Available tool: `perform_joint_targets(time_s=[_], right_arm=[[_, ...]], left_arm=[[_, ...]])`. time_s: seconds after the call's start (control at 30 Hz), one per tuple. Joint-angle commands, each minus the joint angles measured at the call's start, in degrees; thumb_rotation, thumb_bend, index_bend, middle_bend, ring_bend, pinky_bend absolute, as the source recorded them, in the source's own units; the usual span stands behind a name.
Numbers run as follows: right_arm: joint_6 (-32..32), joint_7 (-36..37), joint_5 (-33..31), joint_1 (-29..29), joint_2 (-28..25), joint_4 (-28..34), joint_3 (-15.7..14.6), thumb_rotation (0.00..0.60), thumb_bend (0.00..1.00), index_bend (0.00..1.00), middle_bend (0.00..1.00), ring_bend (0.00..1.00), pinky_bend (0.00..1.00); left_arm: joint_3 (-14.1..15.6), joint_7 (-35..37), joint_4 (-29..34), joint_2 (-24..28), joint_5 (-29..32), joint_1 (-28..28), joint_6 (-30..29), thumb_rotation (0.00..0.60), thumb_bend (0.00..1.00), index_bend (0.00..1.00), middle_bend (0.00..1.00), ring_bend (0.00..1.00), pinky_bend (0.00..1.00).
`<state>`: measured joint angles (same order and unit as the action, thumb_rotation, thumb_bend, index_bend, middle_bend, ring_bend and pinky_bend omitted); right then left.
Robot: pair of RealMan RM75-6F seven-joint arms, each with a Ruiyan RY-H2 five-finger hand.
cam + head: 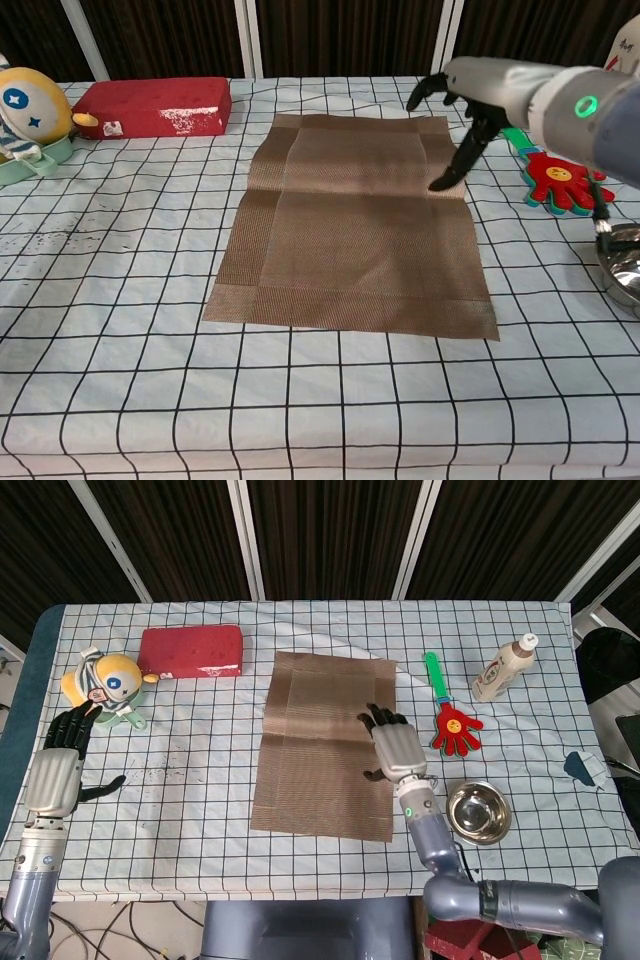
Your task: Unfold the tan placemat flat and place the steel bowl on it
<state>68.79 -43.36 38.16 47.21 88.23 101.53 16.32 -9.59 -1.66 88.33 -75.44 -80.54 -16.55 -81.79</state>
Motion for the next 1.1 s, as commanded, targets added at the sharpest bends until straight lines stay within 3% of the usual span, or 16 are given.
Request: perform_joint_targets(time_s=[0.03, 0.27, 0.53, 1.1], right_arm=[[2.53, -3.95, 4.05, -3.57, -2.95, 5.34, -7.61, 0.600, 0.03, 0.20, 0.06, 0.10, 0.17], [4.40, -3.04, 8.49, -6.62, -2.27, 6.35, -13.05, 0.600, 0.03, 0.20, 0.06, 0.10, 0.17], [5.29, -2.39, 11.31, -8.85, -0.79, 5.60, -16.23, 0.600, 0.03, 0.20, 0.06, 0.10, 0.17], [3.95, -1.20, 12.82, -10.48, 4.70, 1.52, -16.54, 0.600, 0.06, 0.20, 0.05, 0.10, 0.17]], left_arm=[[0.02, -0.05, -0.09, -0.07, -0.13, 0.01, -0.13, 0.600, 0.01, 0.00, 0.00, 0.00, 0.05], [0.19, -0.11, -0.27, -0.23, -0.53, 0.05, -0.38, 0.600, 0.01, 0.00, 0.00, 0.00, 0.05], [0.26, -0.24, -0.52, -0.44, -0.76, 0.07, -0.59, 0.600, 0.01, 0.00, 0.00, 0.00, 0.05], [0.19, -0.24, -0.54, -0.45, -0.57, 0.01, -0.38, 0.600, 0.01, 0.00, 0.00, 0.00, 0.05]])
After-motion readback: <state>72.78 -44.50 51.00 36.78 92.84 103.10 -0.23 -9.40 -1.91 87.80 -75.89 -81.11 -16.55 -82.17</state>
